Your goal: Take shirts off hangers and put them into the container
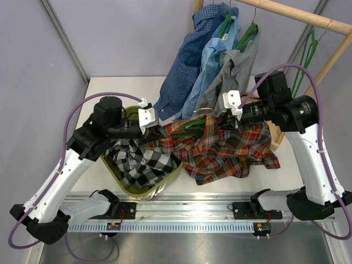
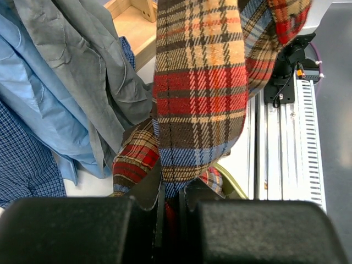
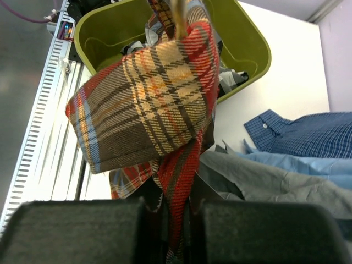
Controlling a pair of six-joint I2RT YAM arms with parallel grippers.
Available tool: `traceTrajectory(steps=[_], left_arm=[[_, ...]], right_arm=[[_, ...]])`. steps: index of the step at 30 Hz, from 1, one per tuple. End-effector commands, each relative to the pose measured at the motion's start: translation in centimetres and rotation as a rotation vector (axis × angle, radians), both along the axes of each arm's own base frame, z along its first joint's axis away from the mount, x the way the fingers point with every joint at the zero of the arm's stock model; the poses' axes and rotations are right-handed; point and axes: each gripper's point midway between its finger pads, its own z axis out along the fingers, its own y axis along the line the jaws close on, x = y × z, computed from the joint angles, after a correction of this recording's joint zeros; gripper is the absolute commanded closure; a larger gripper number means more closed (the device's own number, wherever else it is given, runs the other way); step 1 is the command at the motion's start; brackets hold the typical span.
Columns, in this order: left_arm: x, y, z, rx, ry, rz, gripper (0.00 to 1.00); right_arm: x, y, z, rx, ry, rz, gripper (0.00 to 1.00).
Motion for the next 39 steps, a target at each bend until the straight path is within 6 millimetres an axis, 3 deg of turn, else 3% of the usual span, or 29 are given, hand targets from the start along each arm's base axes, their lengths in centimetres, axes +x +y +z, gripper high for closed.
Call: traceTrajectory(steps=[1,5,8,10,11,13,15,19,23,25,26,29,31,36,39], left_arm=[[1.9,-0.8,5.4,-0.119,-0.16,0.035,1.0],[2.8,-0.8,5.3,-0.113,-0.157,0.074,1.0],[4.0,-0.3,5.8,-0.144,-0.133,0.177,0.7],[4.9,0.2,6.7,-0.177,-0.141,0.255,0.4],[5.0,0.5,6.9,-0.199,-0.118,0.286,0.3],[5.3,1.3,7.7,-0.24,-0.112,0.354,0.12],[5.4,1.8,7.6,-0.275,-0.052,0.411,0.05],[5.6,1.7,6.5,-0.293,0.113,0.474,0.01],[5.6,-0.5,5.2,-0.331,0.256,0.478,0.01],[6.4,-1.1,4.9,-0.324,0.256,0.526,0.01],[6.4,-2.6,3.8,-0.29,0.275,0.529,0.01],[8.0,-4.3,1.8,-0.219,0.304,0.63,0.06],[9.5,-4.3,0.7,-0.203,0.305,0.734,0.07],[12.6,-3.4,-1.5,-0.194,0.273,0.932,0.21],[13.4,-2.7,-1.6,-0.2,0.222,0.972,0.41]], right_arm=[[-2.3,-0.6,-0.2,-0.006,0.052,0.007,1.0],[-1.7,-0.8,-0.2,0.0,0.085,-0.077,1.0],[-0.7,-1.3,-0.2,0.019,0.113,-0.179,1.0],[0.0,-1.9,0.0,0.032,0.129,-0.251,1.0],[0.8,-2.1,0.1,0.055,0.166,-0.314,1.0],[1.8,-3.3,0.6,0.091,0.192,-0.406,1.0],[2.5,-3.8,0.9,0.136,0.255,-0.484,1.0],[3.7,-5.3,1.7,0.246,0.362,-0.647,1.0],[4.5,-5.4,1.7,0.32,0.477,-0.723,1.0],[4.7,-5.3,1.4,0.33,0.521,-0.742,1.0],[4.9,-5.3,1.5,0.337,0.531,-0.747,1.0],[4.8,-4.9,1.8,0.356,0.57,-0.735,1.0],[4.8,-4.6,1.9,0.365,0.592,-0.72,1.0],[4.3,-4.5,2.0,0.369,0.599,-0.705,1.0],[4.1,-4.7,1.9,0.36,0.575,-0.705,1.0]])
